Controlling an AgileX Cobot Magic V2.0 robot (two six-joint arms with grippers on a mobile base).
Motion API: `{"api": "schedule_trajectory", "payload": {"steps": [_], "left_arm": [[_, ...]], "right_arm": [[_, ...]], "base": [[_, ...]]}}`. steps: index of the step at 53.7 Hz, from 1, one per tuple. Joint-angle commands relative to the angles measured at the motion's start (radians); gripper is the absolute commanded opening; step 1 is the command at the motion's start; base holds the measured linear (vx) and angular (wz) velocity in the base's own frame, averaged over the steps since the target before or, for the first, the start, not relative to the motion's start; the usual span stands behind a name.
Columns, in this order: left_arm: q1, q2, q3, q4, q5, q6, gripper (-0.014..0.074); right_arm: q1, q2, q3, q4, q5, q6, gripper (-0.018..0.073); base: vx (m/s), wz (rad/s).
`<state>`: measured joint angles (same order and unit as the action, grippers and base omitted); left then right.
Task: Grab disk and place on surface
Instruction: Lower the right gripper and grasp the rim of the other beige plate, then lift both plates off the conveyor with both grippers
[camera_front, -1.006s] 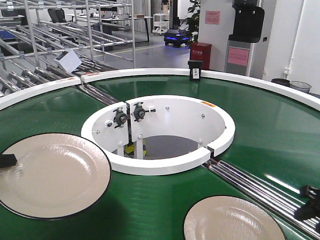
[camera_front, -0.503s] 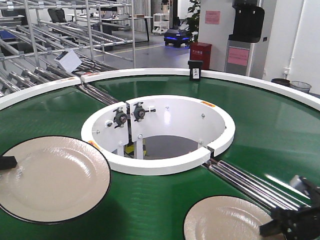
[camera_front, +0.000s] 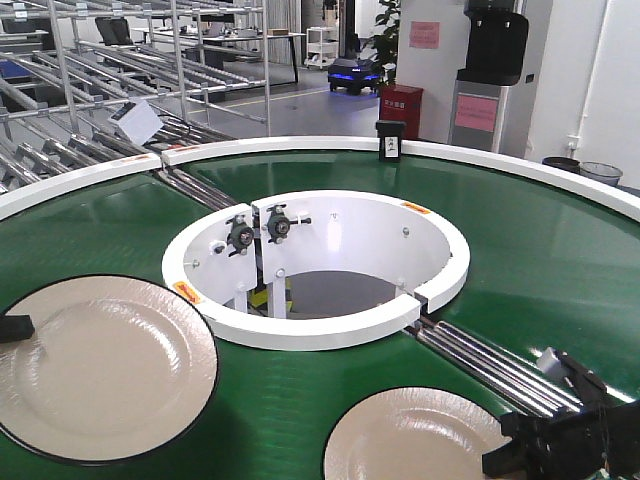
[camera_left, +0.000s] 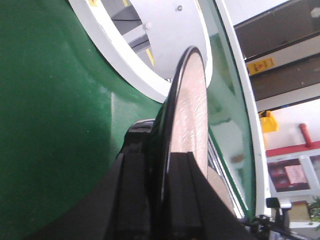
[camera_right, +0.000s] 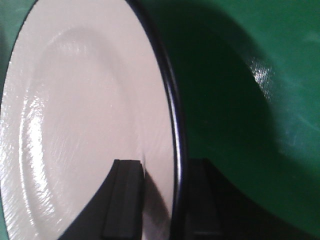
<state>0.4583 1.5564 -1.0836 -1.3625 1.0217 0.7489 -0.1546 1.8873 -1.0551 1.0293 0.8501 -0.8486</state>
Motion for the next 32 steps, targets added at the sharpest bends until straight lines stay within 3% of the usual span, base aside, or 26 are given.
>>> {"api": "schedule_trajectory", "payload": {"steps": [1,15,32], "left_arm": [[-0.001,-0.048,-0.033,-0.126,0.039,0.0,-0.0007],[-0.001,-0.048,-0.033,-0.127,0.039,-0.003,-0.0007],[-0.001,-0.048,-0.033,-0.126,0.046,-0.007,-0.0007]], "right_arm": [[0.003,-0.052,-0.025,0.092,0.079,-0.004,-0.0013],[0.003,-0.14,-0.1,0.27,0.174,0.082,-0.0008],[0.003,-0.265,-0.341,0.259,0.211,0.406,-0.0008]], "base": [[0.0,0.0],[0.0,0.0],[0.0,0.0]]}}
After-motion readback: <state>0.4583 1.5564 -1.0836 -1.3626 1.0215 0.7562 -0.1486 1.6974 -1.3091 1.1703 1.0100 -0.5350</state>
